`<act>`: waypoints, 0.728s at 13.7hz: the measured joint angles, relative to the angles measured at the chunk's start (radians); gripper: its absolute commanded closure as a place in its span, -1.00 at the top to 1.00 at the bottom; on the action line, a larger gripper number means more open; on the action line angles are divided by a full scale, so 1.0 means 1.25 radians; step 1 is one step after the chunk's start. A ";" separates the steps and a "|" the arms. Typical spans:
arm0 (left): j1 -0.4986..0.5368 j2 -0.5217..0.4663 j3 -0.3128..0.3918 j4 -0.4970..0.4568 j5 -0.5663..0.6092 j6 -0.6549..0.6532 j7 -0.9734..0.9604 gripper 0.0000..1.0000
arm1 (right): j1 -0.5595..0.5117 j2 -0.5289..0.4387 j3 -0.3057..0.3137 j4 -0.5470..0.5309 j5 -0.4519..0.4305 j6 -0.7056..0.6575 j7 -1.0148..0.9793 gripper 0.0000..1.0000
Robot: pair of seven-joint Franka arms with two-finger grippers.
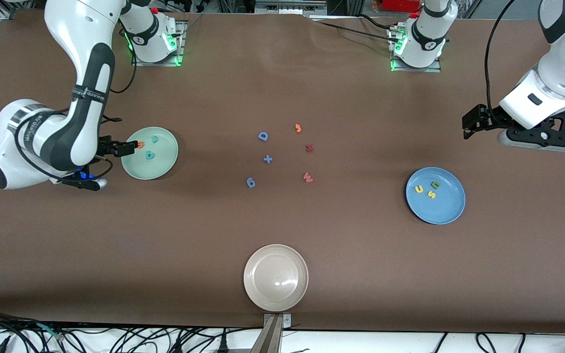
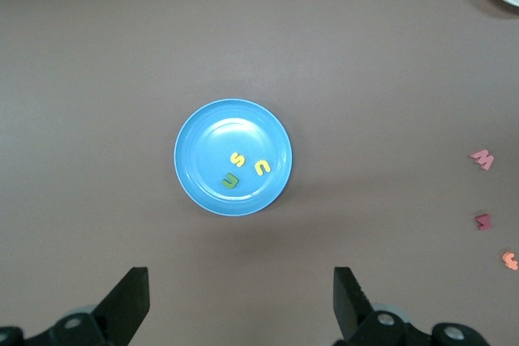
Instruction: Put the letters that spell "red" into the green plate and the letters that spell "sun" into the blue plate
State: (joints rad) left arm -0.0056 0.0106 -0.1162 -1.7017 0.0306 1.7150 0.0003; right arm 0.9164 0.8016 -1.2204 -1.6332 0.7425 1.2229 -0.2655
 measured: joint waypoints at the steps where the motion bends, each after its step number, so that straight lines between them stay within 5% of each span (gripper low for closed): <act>1: 0.000 0.000 0.000 0.000 0.000 0.000 0.000 1.00 | -0.005 0.000 0.000 0.031 0.000 -0.030 0.027 0.98; 4: 0.000 0.000 0.000 0.000 0.000 0.000 0.000 1.00 | -0.080 -0.009 0.055 0.177 0.000 -0.140 0.125 0.99; 10: 0.000 0.000 0.001 0.000 0.000 0.000 0.000 1.00 | -0.292 -0.077 0.286 0.328 -0.067 -0.169 0.198 0.99</act>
State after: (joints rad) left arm -0.0056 0.0106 -0.1154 -1.7017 0.0306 1.7150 0.0003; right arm 0.5513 0.7054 -0.8634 -1.2227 0.6587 1.0119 -0.0176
